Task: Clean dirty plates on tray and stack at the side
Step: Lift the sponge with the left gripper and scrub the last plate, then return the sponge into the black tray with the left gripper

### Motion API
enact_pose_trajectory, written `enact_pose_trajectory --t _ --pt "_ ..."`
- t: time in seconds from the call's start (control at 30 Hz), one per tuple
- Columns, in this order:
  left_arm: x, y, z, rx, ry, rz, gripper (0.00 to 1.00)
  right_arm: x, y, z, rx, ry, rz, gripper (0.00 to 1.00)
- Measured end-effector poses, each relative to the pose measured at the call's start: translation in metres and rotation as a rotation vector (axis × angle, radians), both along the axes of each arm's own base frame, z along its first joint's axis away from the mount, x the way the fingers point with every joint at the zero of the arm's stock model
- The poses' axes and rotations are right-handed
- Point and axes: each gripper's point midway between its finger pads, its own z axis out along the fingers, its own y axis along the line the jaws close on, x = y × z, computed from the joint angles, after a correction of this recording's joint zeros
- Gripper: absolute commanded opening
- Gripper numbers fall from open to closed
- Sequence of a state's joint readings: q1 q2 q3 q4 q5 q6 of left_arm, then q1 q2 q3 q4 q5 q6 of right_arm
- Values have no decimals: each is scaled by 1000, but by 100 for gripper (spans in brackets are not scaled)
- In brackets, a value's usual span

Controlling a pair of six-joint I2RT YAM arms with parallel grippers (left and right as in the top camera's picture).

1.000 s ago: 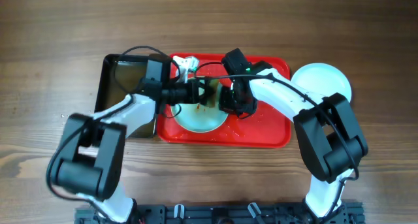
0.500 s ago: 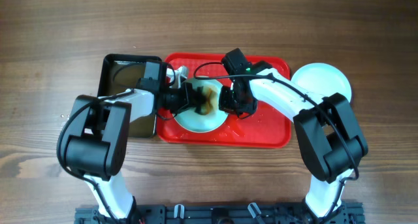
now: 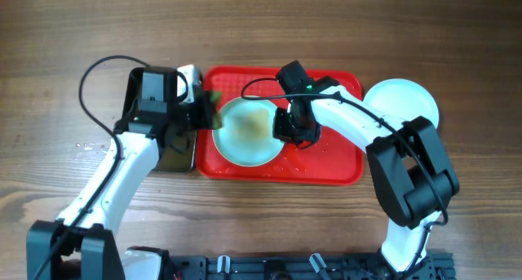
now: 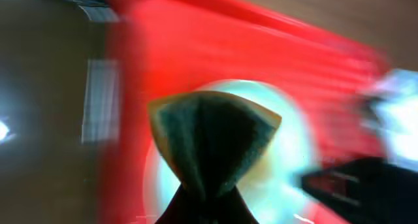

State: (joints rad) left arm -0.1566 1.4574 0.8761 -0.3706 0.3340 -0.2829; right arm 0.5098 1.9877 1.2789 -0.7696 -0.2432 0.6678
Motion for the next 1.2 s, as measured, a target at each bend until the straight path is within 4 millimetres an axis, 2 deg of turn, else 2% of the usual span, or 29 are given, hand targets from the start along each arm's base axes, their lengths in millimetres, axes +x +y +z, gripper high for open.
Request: enact_pose_trajectory --t 0.03,0.13,0.27,0.3,0.33,0.37,0.4,0.53,0.63,0.87,0.9,1.0,1.03,1.07,1.1,1.13,1.2 --pt "-1 24 -11 128 18 73 4 0 0 0 0 0 0 4" --pt "2 72 -20 375 13 208 4 0 0 0 0 0 0 4" --pt "-1 96 -48 496 89 241 4 0 0 0 0 0 0 4" --pt "-2 101 -53 505 106 248 11 0 0 0 0 0 0 4" --pt "-3 104 -57 507 120 252 29 0 0 0 0 0 0 4" --pt "-4 103 -60 501 130 247 52 0 0 0 -1 0 0 4" --pt "-4 100 -62 486 135 230 79 0 0 0 -1 0 0 4" --pt "-3 93 -63 450 137 210 91 0 0 0 -1 0 0 4" --pt "2 93 -61 436 117 217 92 0 0 0 -1 0 0 4" --pt "17 125 -57 417 77 317 86 0 0 0 0 -1 3 4" --pt "17 129 -64 420 93 325 86 0 0 0 0 -1 3 4" --pt "20 124 -83 397 121 305 85 0 0 0 0 -1 4 4" --pt "24 120 -89 375 118 292 77 0 0 0 0 -1 4 4" --pt "25 117 -92 363 121 285 49 0 0 0 0 -1 4 4" --pt "28 115 -91 352 108 281 30 0 0 0 0 -1 3 4" --pt "29 114 -91 346 105 280 4 0 0 0 0 -1 3 4" --pt "30 114 -91 342 101 278 4 0 0 0 0 -1 4 4"
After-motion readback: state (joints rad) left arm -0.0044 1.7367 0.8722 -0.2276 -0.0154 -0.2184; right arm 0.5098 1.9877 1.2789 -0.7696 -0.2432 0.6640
